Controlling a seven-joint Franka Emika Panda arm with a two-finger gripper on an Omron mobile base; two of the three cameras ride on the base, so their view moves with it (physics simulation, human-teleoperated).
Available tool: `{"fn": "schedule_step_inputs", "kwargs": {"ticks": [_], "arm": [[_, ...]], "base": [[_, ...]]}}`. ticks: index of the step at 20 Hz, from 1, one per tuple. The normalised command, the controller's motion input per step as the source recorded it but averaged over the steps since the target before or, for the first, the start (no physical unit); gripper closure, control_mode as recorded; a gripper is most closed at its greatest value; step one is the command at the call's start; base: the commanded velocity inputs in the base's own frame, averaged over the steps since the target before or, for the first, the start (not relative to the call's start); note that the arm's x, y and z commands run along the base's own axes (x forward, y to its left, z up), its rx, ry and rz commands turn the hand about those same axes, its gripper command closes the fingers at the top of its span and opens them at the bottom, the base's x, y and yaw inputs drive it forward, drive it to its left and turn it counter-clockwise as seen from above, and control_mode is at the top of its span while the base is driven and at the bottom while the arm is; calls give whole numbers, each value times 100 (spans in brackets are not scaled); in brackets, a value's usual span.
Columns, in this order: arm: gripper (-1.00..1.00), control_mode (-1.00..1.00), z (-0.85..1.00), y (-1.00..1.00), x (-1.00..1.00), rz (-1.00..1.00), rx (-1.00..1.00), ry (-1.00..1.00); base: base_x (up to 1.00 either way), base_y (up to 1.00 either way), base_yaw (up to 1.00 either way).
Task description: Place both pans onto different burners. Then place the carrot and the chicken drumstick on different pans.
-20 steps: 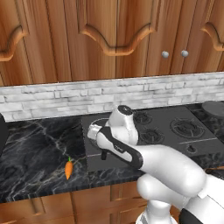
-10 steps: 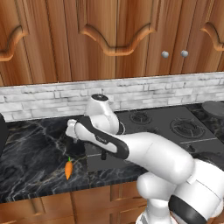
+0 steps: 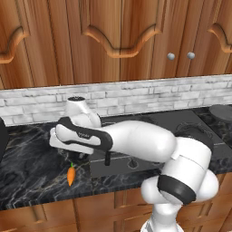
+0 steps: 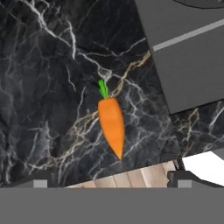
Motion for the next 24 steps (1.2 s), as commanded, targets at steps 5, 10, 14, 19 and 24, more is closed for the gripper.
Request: {"fn": "schedule_step_inputs", "kwargs": {"ticks": [5, 10, 14, 19, 24], "arm": [[-100, -100, -58, 13, 0, 0, -13, -3], [-100, -100, -28, 0, 0, 0, -5, -1], [-100, -100, -22, 0, 0, 0, 0, 0], [-100, -100, -38, -6, 0, 0, 0, 0], [-100, -100, -48, -7, 0, 0, 0, 0]], "base": [[0, 0, 0], [0, 0, 0], [0, 0, 0], [0, 0, 0], [0, 0, 0]]}}
